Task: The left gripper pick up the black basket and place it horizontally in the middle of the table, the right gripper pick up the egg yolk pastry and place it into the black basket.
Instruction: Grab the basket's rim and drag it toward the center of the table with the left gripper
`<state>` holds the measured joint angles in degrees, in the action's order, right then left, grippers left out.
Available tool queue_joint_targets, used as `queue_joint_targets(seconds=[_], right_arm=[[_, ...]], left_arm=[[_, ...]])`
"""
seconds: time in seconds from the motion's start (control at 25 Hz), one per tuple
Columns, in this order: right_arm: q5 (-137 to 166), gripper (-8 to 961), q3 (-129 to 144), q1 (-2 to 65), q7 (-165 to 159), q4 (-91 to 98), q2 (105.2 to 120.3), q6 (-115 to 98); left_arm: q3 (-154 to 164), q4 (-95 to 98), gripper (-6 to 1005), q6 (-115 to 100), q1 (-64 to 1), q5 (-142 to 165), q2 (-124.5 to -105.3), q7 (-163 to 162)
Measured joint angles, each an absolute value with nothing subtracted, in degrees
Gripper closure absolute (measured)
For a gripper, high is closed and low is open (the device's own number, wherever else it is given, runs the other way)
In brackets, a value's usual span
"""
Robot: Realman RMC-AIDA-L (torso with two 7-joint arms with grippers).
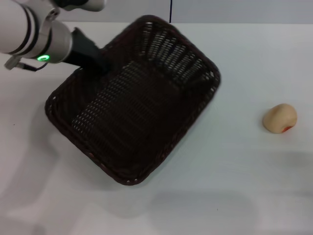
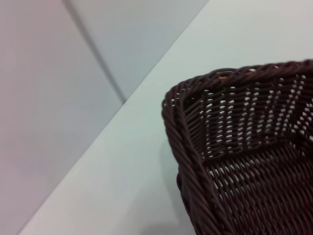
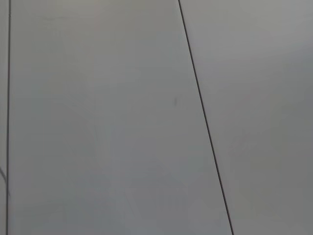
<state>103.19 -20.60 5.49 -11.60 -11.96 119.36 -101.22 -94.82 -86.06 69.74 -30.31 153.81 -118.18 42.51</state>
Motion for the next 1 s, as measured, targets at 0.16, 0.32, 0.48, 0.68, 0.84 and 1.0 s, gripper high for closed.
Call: queue_joint_targets(seconds=[0.16,0.32,0.48,0.68,0.84,1.0], right_arm=[[103.18,137,-20.47,5.32,-11.6,-11.95,119.35,-102.04],[103.18,138,-20.47,5.3,-11.6,-11.95,119.35,-102.54],[103.18,139,-20.48,5.22,-11.6,-11.86,119.35,-102.57],[103.19,140,-20.48,5.1,-11.6,-11.82,119.35,-102.61],[103.19,141,-20.48,5.1,-11.6,-11.84,119.35,-102.93],[103.18,141,-20.4,5.03,-11.6,-11.93,119.35,-103.42]], left_arm=[[-94.85,-85.33,736,69.97,-32.46,151.92,-118.22,45.45],[-94.82,-84.76,778,70.36,-34.25,151.12,-118.32,47.32],[-94.99,-84.08,782,70.5,-35.03,146.42,-118.29,52.71],[-95.33,-84.72,798,70.96,-35.49,143.41,-118.29,54.31],[-95.42,-85.64,804,72.22,-36.06,142.12,-118.19,55.71],[-95.47,-84.48,809,73.06,-37.14,140.52,-118.24,57.69]])
